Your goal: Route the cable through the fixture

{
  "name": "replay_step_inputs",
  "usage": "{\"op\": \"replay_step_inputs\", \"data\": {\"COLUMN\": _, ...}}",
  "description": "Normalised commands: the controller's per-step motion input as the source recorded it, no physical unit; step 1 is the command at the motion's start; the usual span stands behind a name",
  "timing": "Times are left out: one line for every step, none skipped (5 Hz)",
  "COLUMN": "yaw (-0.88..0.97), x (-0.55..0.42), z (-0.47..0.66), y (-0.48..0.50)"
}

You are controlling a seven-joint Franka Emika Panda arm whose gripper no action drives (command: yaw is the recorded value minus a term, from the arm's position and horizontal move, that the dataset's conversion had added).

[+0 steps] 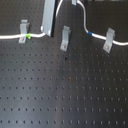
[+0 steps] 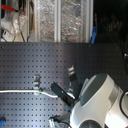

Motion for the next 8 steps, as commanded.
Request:
{"op": "replay_step_inputs", "data": {"yaw": 0.00, "x": -0.010, "z": 0.00, "y": -0.021}}
{"op": "replay_step_inputs", "data": {"yaw": 0.00, "x": -0.491, "z": 0.02, "y": 0.241}}
{"op": "replay_step_inputs", "data": {"yaw": -0.37, "x": -0.318, "z": 0.24, "y": 0.259}}
{"op": "replay_step_inputs", "data": {"yaw": 0.00, "x": -0.011, "z": 0.00, "y": 0.042}}
{"op": "replay_step_inputs", "data": {"yaw": -0.51, "x": 0.003, "z": 0.47, "y": 0.002}}
{"op": "replay_step_inputs", "data": {"yaw": 0.00, "x": 0.013, "z": 0.00, "y": 0.043}}
{"op": "replay_step_inputs", "data": {"yaw": -0.81, "x": -0.115, "z": 0.35, "y": -0.061}}
{"op": "replay_step_inputs", "data": {"yaw": 0.00, "x": 0.044, "z": 0.00, "y": -0.009}}
